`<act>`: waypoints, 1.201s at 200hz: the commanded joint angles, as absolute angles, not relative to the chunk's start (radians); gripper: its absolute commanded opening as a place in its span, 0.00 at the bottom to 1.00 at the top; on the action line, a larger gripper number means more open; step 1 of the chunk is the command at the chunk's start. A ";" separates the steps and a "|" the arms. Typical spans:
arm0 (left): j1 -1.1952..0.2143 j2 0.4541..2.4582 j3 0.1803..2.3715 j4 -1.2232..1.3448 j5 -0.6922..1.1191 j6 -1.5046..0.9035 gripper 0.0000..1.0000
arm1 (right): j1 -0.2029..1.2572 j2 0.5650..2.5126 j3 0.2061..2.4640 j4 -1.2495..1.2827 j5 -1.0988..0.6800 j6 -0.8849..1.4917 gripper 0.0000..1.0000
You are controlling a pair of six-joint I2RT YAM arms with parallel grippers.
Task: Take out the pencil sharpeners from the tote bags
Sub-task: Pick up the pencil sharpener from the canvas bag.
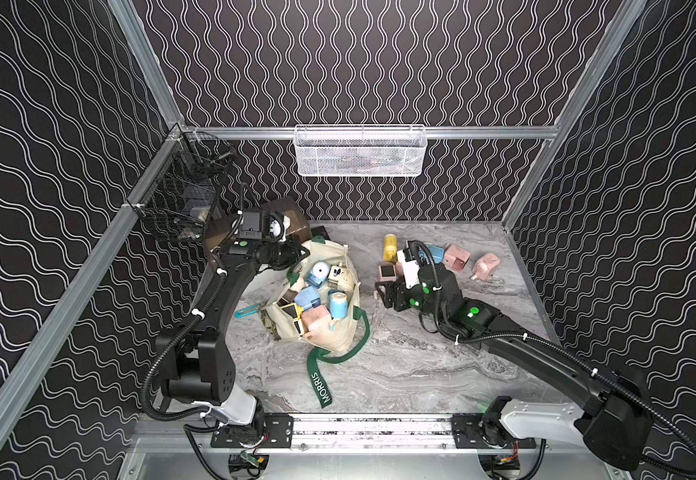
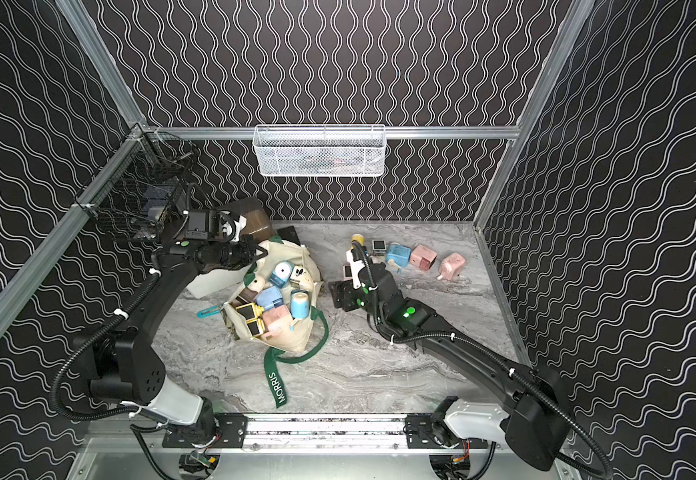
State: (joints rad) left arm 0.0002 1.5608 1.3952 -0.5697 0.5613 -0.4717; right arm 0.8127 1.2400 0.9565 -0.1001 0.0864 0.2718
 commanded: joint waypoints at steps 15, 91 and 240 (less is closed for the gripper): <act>0.000 1.554 1.399 -0.578 0.572 -0.460 0.00 | 0.930 1.307 0.993 -0.039 -0.011 0.169 0.75; 0.000 1.557 1.404 -0.583 0.565 -0.457 0.00 | 1.071 1.742 1.387 -0.346 0.273 0.290 0.75; 0.000 1.558 1.398 -0.574 0.580 -0.466 0.00 | 1.005 2.156 1.599 -0.411 0.501 0.592 0.89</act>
